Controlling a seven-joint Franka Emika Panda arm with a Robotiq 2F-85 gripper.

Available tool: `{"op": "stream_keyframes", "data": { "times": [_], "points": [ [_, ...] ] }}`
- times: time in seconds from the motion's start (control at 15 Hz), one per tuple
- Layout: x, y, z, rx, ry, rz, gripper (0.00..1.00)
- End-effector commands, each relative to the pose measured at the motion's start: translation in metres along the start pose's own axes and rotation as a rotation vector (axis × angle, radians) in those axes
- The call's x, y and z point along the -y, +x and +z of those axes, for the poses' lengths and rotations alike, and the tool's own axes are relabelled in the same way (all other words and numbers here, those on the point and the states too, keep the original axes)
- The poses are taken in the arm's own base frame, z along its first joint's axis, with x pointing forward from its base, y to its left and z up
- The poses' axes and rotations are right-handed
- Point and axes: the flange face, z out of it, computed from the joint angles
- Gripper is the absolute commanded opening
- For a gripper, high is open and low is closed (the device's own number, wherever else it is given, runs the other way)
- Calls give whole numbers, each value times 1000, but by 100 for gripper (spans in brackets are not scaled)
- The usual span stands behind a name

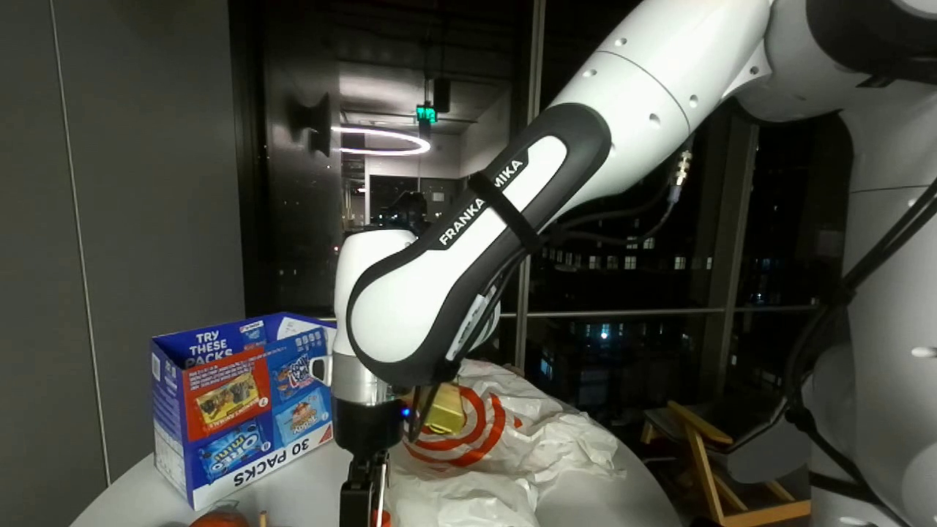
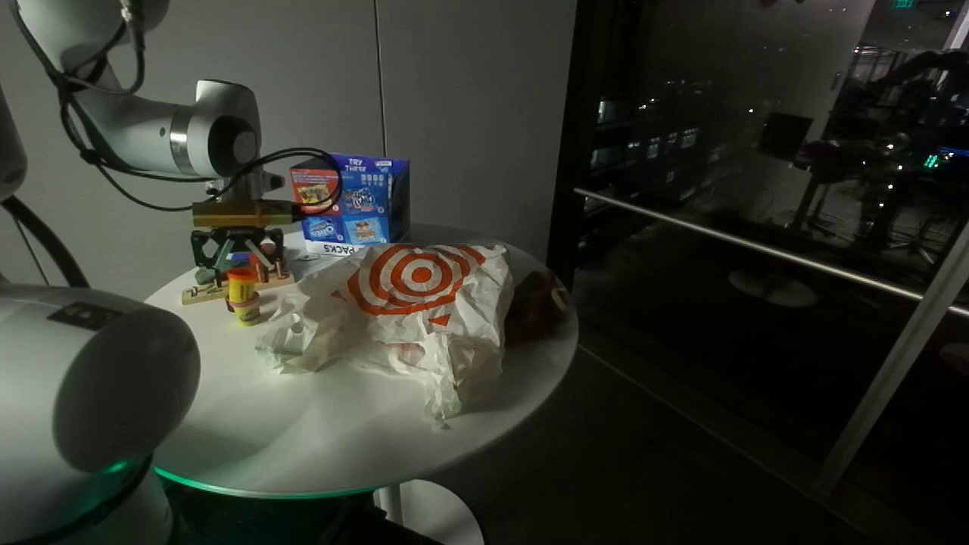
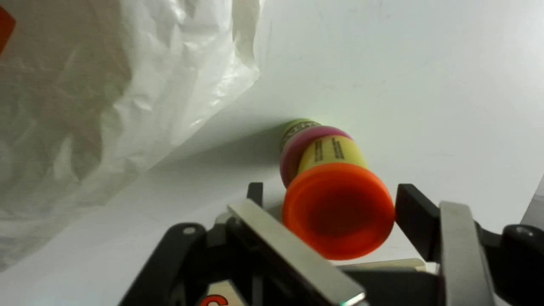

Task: Move one yellow container forward, then put the furthest container on the closest container

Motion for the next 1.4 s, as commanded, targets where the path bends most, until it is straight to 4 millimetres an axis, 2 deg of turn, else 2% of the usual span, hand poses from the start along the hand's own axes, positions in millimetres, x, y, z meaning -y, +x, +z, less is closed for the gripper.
{"op": "stream_keyframes", "data": {
  "times": [0.0,0.2,0.6,0.8,1.0,1.07,1.2,1.33],
  "points": [
    [2,0,-5,-33,-28,-23,100],
    [3,-5,-29,-52,-78,-16,100],
    [5,-16,-101,-113,-212,90,100],
    [4,-27,-132,-59,-220,184,100],
    [-6,-35,-161,-19,-236,228,100],
    [0,-32,-139,-23,-212,202,100],
    [-4,-35,-153,-25,-218,218,100],
    [-6,-36,-154,-23,-217,222,100]
  ]
}}
